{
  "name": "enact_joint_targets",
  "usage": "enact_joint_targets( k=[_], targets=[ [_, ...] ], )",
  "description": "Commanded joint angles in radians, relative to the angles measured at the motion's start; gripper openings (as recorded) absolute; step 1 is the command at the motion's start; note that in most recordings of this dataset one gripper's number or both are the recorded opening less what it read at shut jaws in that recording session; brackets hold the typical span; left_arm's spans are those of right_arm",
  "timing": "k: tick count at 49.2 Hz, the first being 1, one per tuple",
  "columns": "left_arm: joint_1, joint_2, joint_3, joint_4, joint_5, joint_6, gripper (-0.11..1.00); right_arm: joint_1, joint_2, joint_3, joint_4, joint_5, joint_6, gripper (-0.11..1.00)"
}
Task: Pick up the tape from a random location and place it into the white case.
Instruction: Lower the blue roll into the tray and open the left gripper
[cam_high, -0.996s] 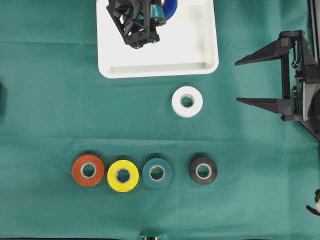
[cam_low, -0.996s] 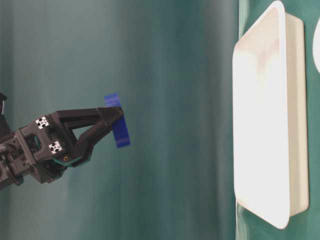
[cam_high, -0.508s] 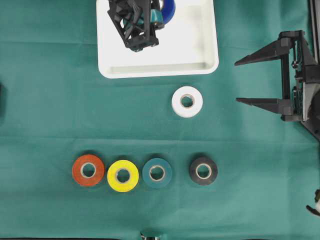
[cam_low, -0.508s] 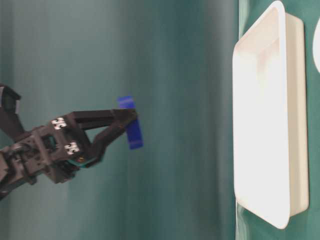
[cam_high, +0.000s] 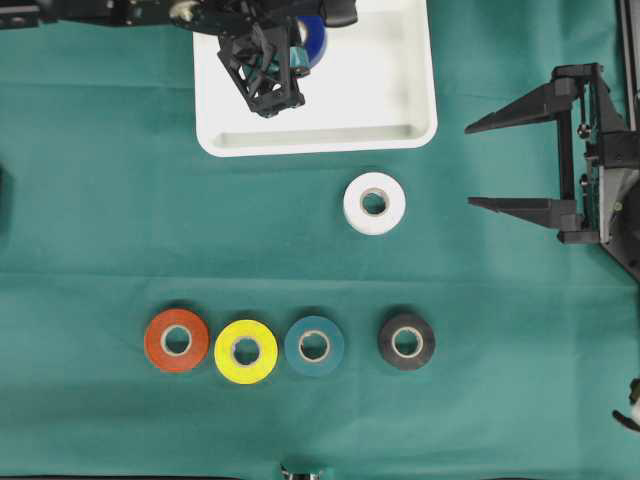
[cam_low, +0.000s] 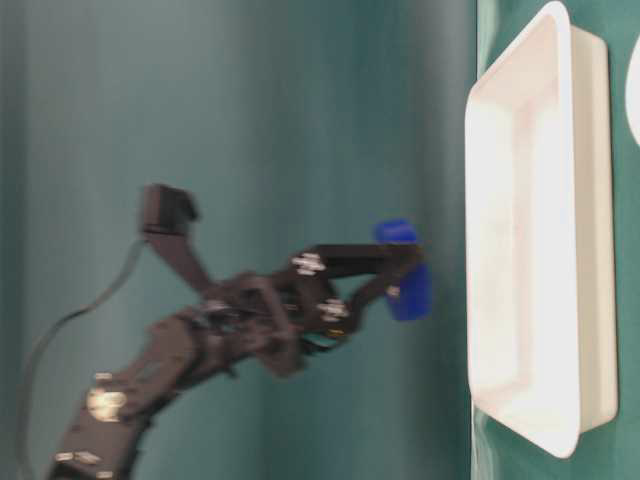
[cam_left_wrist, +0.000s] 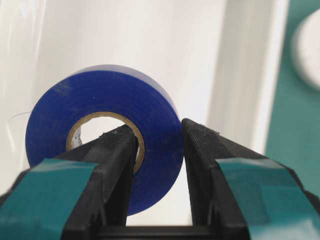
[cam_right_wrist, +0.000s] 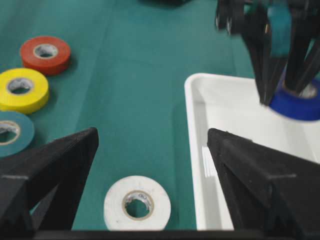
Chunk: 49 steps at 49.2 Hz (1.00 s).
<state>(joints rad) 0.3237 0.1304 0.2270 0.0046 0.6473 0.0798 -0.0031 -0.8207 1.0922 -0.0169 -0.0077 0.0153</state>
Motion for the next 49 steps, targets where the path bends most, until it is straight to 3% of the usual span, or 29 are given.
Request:
enact_joint_targets(
  k=[1,16,40,43,49],
  targets=[
    [0.008,-0.005,0.006,-0.002,-0.054,0.002,0.24,0.0,0.005,-0.025,0.0,-0.005,0.002,0.9],
    [0.009,0.067,0.048,-0.006,-0.195,0.0,0.24,-0.002,0.005,-0.025,0.0,0.002,0.003,0.9],
    [0.011,0.118,0.046,-0.006,-0.198,0.002,0.24,0.0,0.006,-0.023,0.0,0.003,0.003,0.9],
    [0.009,0.117,0.048,-0.006,-0.199,0.002,0.33,-0.002,0.008,-0.025,0.0,0.003,0.003,0.9],
    [0.009,0.117,0.048,-0.006,-0.199,0.003,0.68,-0.002,0.008,-0.025,0.0,0.003,0.003,0.9]
  ],
)
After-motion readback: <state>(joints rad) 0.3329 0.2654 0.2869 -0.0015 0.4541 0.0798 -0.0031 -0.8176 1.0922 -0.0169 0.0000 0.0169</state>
